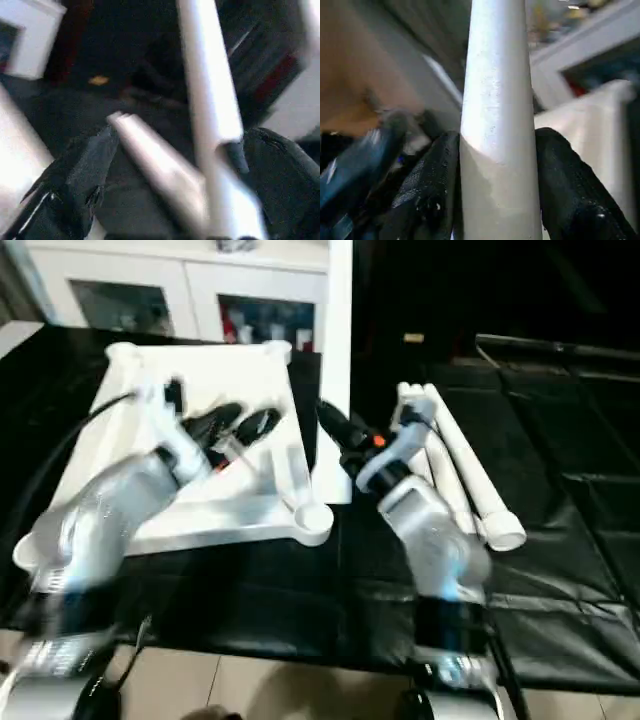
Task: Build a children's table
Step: Pick table leg
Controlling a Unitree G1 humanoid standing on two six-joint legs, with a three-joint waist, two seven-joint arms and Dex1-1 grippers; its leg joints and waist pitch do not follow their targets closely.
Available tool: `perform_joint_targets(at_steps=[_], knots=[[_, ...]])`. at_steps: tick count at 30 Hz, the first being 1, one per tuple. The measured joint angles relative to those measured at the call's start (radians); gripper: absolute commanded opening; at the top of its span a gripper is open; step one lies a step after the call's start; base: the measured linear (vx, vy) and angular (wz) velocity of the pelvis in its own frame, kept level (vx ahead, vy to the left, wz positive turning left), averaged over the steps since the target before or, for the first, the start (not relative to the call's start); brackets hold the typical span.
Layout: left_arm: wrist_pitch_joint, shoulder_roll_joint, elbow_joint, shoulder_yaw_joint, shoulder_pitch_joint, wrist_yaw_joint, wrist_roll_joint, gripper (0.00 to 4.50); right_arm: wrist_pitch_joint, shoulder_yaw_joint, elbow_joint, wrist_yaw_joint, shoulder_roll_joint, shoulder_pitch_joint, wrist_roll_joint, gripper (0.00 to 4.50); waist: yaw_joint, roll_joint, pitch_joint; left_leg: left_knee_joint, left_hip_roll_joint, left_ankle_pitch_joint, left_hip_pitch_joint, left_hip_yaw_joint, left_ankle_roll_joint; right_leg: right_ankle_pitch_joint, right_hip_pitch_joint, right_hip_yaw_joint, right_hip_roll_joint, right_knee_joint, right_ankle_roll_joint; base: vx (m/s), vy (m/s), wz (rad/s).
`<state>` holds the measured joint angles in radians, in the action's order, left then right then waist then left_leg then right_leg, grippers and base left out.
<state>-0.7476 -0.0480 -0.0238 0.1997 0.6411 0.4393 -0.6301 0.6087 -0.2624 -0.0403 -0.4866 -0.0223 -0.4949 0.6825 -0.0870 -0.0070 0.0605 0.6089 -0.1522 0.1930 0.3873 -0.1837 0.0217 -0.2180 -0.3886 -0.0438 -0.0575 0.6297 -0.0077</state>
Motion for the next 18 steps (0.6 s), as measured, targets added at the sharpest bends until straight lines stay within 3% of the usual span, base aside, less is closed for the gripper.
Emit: perform_joint_targets(at_steps=[8,15,18], knots=[[-0.071,0.078,-0.061,0.027,0.076,0.003,-0.106,4.50,0.053,0.031,0.058,-0.071,0.032,0.035,0.071,1.82,-0.002,0.000,0.000,0.001,0.000,-0.001,0.000,0.000,-0.001,0.000,0.001,0.000,0.000,0.000,0.000,0.000,0.000,0.00],[-0.117,0.092,-0.086,0.081,0.118,0.029,-0.238,4.50,0.117,0.066,0.136,-0.152,0.063,0.057,0.152,1.82,-0.003,0.001,0.000,0.000,0.000,-0.001,0.000,0.000,-0.001,0.000,0.001,-0.001,0.000,0.000,0.000,0.000,0.000,0.00],[-0.144,0.078,-0.095,0.115,0.118,0.126,-0.325,4.14,0.156,0.074,0.139,-0.202,0.090,0.078,0.187,1.82,-0.004,0.001,0.000,0.001,0.000,-0.001,0.000,0.000,-0.001,0.000,0.001,-0.001,0.000,0.000,0.000,0.000,0.000,0.00]])
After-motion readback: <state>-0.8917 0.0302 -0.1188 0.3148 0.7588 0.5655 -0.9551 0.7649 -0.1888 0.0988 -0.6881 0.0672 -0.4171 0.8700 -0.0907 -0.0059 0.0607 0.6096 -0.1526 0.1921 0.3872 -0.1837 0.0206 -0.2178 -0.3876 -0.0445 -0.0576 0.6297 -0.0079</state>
